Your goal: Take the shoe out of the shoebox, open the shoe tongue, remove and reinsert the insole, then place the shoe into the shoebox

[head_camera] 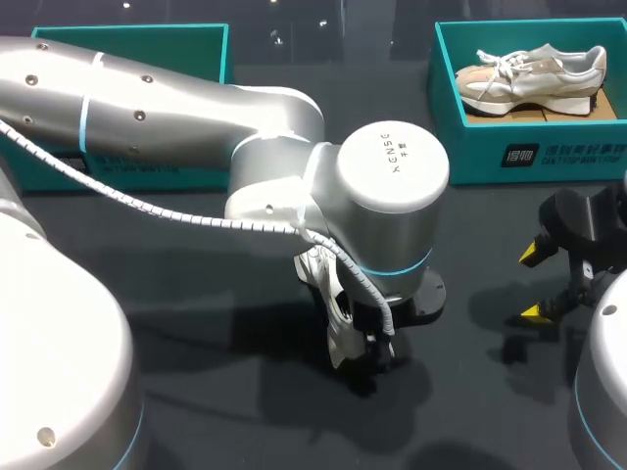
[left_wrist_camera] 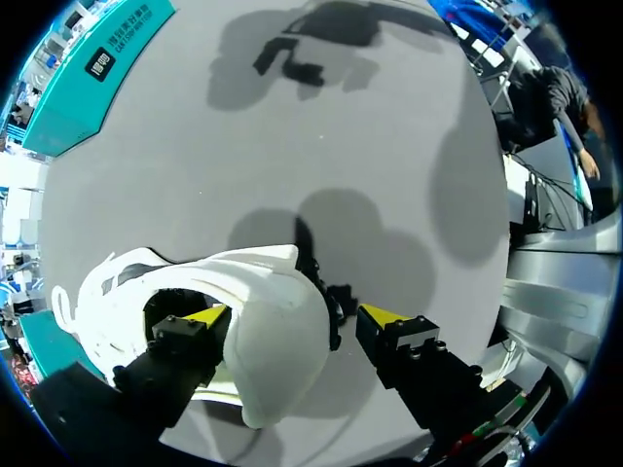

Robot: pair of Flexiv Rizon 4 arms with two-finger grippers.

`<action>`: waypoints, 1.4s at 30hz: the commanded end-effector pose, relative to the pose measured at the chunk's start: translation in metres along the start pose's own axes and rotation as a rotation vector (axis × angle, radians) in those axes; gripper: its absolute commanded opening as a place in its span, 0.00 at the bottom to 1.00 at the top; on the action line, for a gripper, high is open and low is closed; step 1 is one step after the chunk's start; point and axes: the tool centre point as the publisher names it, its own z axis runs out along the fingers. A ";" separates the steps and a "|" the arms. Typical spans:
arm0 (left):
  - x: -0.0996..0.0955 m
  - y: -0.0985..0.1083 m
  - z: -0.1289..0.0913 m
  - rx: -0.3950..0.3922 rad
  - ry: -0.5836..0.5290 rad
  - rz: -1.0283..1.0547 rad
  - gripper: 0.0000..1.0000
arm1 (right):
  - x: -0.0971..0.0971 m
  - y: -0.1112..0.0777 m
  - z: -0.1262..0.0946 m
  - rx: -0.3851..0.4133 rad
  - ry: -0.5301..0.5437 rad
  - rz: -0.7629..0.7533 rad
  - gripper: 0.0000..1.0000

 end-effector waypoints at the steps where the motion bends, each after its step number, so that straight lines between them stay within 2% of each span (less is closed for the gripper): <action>1: 0.001 -0.001 0.007 -0.001 0.005 -0.001 0.77 | 0.002 -0.001 0.000 0.001 -0.004 0.000 1.00; 6: 0.002 -0.002 0.011 -0.009 0.016 -0.004 0.68 | 0.002 -0.001 0.000 0.001 -0.004 0.000 1.00; 15: 0.004 -0.006 0.017 -0.021 0.021 -0.002 0.67 | 0.002 -0.001 0.000 0.001 -0.004 0.000 1.00; 17: 0.004 -0.006 0.018 -0.022 0.022 -0.003 0.63 | 0.002 -0.001 0.000 0.001 -0.004 0.000 1.00; 18: 0.004 -0.005 0.018 -0.022 0.022 -0.004 0.60 | 0.002 -0.001 0.000 0.001 -0.004 0.000 1.00; 21: 0.004 -0.004 0.019 -0.020 0.023 -0.009 0.33 | 0.002 -0.001 0.000 0.001 -0.004 0.000 1.00; 22: 0.003 -0.004 0.019 -0.019 0.023 -0.010 0.21 | 0.002 -0.001 0.000 0.001 -0.004 0.000 1.00; 23: 0.003 -0.004 0.018 -0.019 0.023 -0.011 0.05 | 0.002 -0.001 0.000 0.001 -0.004 0.000 1.00; 24: 0.003 -0.003 0.018 -0.018 0.023 -0.012 0.00 | 0.002 -0.001 0.000 0.001 -0.004 0.000 1.00; 35: 0.006 0.002 0.006 0.010 0.039 -0.010 0.00 | 0.002 -0.001 0.000 0.001 -0.004 0.000 1.00; 42: 0.000 0.011 -0.026 0.044 0.058 0.016 0.00 | 0.002 -0.001 0.000 0.001 -0.004 0.000 1.00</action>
